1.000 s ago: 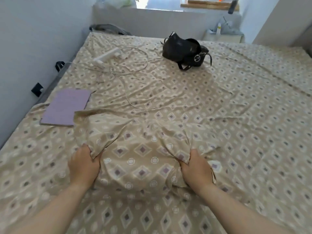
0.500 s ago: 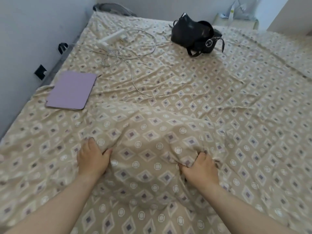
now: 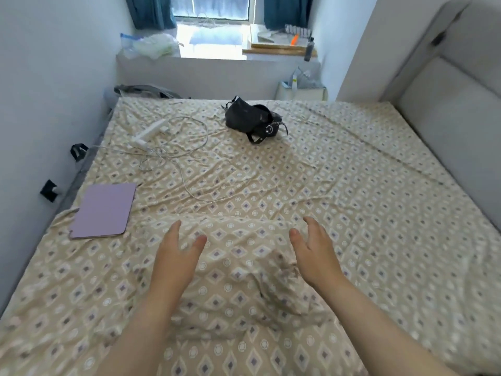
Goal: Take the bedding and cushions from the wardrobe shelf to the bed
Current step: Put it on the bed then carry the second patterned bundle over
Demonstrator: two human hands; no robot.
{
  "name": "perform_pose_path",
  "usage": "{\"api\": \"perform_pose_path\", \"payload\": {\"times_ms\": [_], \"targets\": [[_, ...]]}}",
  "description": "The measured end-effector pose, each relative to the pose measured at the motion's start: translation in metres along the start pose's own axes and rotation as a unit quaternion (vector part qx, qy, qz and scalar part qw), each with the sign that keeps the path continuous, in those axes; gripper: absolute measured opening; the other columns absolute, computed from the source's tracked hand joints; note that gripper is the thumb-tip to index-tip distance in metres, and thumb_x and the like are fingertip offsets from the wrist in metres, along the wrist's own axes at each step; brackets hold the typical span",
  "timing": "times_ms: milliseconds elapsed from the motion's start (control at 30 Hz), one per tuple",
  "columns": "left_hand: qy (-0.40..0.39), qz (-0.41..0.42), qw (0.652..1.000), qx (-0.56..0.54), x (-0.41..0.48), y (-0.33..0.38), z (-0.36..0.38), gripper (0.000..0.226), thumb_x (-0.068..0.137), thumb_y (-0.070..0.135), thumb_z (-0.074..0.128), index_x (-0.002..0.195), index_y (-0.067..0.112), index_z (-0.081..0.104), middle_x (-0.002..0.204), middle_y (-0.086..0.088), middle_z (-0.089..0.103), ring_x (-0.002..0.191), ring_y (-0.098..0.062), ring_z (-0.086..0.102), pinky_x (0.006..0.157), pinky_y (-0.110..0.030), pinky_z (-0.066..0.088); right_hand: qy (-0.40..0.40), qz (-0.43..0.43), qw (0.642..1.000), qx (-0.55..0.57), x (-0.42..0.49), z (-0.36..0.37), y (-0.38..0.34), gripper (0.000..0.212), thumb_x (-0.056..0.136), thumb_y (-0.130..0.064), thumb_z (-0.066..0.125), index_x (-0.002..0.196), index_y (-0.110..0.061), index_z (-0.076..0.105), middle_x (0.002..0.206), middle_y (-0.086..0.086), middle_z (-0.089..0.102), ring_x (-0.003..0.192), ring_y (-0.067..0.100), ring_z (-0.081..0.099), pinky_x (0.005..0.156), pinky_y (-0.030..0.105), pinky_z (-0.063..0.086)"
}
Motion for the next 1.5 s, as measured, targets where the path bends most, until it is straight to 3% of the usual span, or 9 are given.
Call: {"api": "perform_pose_path", "payload": {"times_ms": [367,600,700,867,1000,1200,1500], "targets": [[-0.047,0.196,0.979,-0.009,-0.074,0.213,0.021,0.074,0.084,0.047,0.065,0.148,0.026,0.033,0.155,0.004,0.032,0.141,-0.019,0.03,0.11,-0.039,0.027,0.167,-0.009,0.984,0.053,-0.07,-0.215,-0.03,0.058,0.099,-0.049,0.038,0.149,-0.021,0.032,0.156,-0.001,0.033,0.143,0.015,0.028,0.118,0.037,0.023],[-0.108,0.344,0.932,-0.047,-0.168,0.361,0.096,0.071,0.083,0.047,0.065,0.145,0.03,0.036,0.152,0.003,0.037,0.137,-0.02,0.037,0.111,-0.041,0.031,0.322,-0.025,0.946,0.036,-0.156,-0.39,0.018,0.053,0.1,-0.043,0.039,0.147,-0.019,0.035,0.152,0.0,0.037,0.141,0.016,0.031,0.112,0.03,0.022],[-0.133,0.399,0.905,-0.056,-0.214,0.404,0.133,0.066,0.087,0.045,0.06,0.146,0.028,0.035,0.153,0.003,0.036,0.139,-0.019,0.034,0.11,-0.037,0.027,0.373,-0.018,0.928,0.003,-0.194,-0.449,0.04,0.058,0.098,-0.05,0.039,0.145,-0.016,0.038,0.151,0.004,0.039,0.139,0.019,0.033,0.11,0.03,0.023],[-0.206,0.493,0.841,-0.086,-0.303,0.468,0.202,0.056,0.095,0.037,0.049,0.148,0.025,0.034,0.154,0.004,0.034,0.14,-0.016,0.031,0.109,-0.032,0.025,0.449,0.011,0.893,-0.029,-0.269,-0.531,0.079,0.057,0.099,-0.048,0.04,0.146,-0.017,0.036,0.152,0.004,0.037,0.14,0.019,0.031,0.113,0.031,0.023],[-0.28,0.555,0.776,-0.108,-0.39,0.517,0.26,0.059,0.093,0.036,0.054,0.147,0.022,0.035,0.154,0.001,0.034,0.141,-0.016,0.03,0.11,-0.03,0.022,0.528,0.063,0.845,-0.066,-0.346,-0.581,0.116,0.057,0.098,-0.048,0.041,0.146,-0.019,0.036,0.152,0.0,0.037,0.14,0.016,0.03,0.117,0.033,0.023],[-0.402,0.584,0.686,-0.162,-0.489,0.549,0.324,0.062,0.09,0.038,0.057,0.147,0.03,0.033,0.154,0.007,0.032,0.142,-0.012,0.027,0.111,-0.032,0.022,0.59,0.167,0.786,-0.085,-0.438,-0.61,0.147,0.056,0.097,-0.047,0.042,0.148,-0.026,0.031,0.154,-0.009,0.031,0.142,0.01,0.024,0.117,0.031,0.022],[-0.598,0.582,0.517,-0.191,-0.643,0.563,0.402,0.062,0.091,0.039,0.054,0.148,0.032,0.029,0.156,0.012,0.026,0.142,-0.007,0.022,0.108,-0.026,0.019,0.665,0.352,0.649,-0.114,-0.549,-0.606,0.164,0.055,0.098,-0.049,0.038,0.149,-0.033,0.025,0.156,-0.017,0.022,0.143,0.003,0.014,0.117,0.03,0.02]]}}
Point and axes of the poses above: each hand's wrist, its own x-axis towards the middle knuckle, its own z-axis out of the palm, y = z × x, the point moved 1 cm from there along x, towards the middle knuckle
